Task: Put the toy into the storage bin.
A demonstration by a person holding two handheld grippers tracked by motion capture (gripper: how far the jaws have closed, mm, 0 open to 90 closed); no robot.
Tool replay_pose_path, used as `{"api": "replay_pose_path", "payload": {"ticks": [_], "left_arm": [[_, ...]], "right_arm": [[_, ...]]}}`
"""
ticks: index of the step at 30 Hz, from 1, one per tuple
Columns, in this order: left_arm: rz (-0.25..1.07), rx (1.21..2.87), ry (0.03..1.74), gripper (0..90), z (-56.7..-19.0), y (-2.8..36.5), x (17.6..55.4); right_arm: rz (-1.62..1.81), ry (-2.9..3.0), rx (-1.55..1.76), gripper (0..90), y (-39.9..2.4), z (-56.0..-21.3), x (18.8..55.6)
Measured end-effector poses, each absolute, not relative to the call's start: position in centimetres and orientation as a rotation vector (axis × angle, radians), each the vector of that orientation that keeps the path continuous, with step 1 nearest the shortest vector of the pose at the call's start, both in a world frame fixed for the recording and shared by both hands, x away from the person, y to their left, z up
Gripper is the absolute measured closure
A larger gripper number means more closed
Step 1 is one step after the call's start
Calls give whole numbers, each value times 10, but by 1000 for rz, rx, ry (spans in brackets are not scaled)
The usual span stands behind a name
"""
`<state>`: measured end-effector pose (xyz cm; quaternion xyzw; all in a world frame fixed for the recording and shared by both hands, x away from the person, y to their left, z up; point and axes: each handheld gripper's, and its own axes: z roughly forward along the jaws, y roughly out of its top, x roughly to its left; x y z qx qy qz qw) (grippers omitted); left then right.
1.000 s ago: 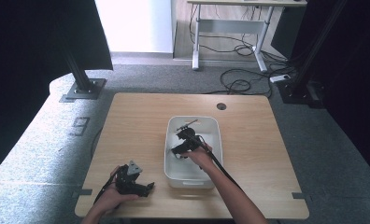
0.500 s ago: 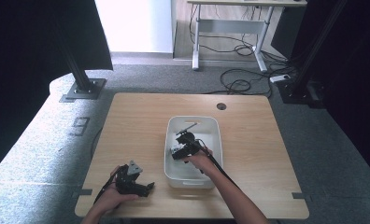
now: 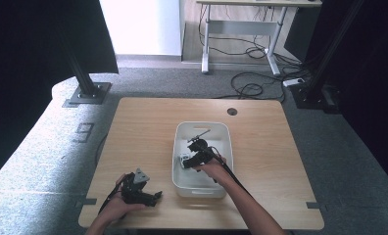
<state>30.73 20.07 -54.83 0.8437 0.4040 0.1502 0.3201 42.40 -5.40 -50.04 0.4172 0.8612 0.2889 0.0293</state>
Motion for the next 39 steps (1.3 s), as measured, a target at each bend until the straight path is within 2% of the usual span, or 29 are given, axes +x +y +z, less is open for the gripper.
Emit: {"api": "replay_pose_path", "payload": {"ticks": [17,39], "left_arm": [[397,2220,1061,0,-548,201,308],[395,2217,1065,0,-548,200,308]], "right_arm": [[1123,2462,1176,406,-122,-447,389],[1276,2274,1202,382,-223,-446,354]]}}
